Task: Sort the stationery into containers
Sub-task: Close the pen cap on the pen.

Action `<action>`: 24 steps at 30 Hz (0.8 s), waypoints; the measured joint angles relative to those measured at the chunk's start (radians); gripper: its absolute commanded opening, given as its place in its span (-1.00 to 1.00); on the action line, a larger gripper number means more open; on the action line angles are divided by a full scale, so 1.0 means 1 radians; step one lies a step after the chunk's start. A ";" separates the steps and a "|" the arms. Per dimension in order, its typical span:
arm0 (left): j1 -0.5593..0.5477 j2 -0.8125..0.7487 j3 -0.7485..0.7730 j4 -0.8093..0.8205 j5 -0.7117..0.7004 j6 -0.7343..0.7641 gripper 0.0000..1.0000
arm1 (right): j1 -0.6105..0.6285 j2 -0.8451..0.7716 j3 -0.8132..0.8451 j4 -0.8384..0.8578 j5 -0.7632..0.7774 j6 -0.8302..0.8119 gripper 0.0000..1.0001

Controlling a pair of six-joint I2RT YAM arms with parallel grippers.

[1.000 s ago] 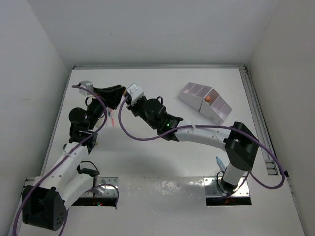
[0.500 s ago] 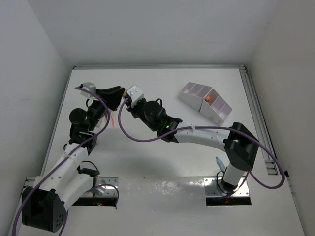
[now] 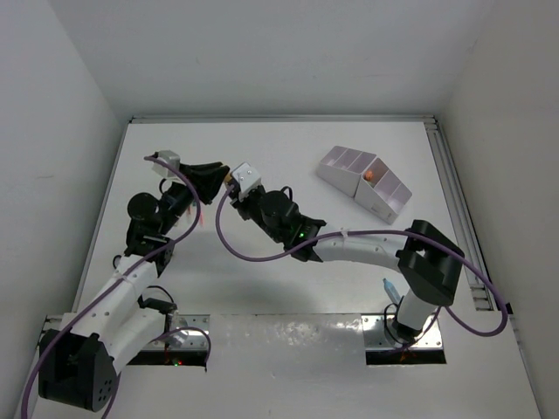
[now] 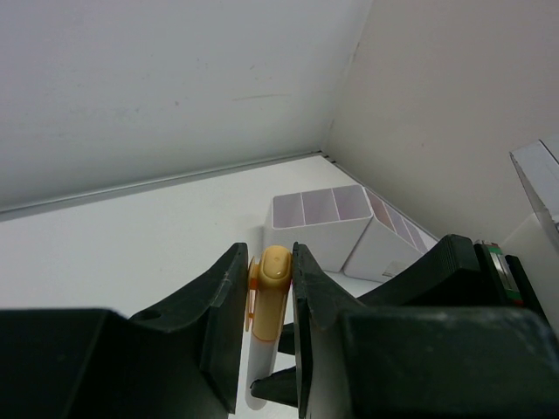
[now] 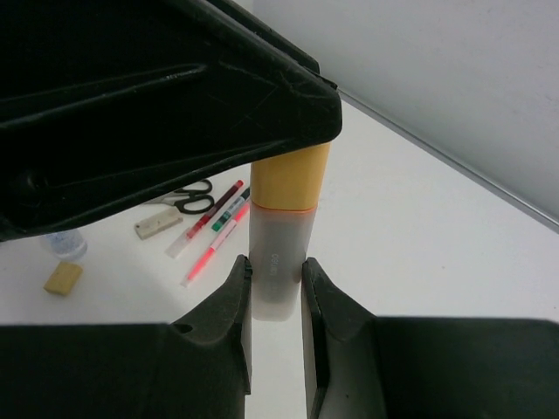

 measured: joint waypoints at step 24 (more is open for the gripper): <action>-0.006 -0.023 0.010 -0.019 0.141 -0.036 -0.41 | 0.047 -0.126 -0.098 0.117 0.031 -0.012 -1.00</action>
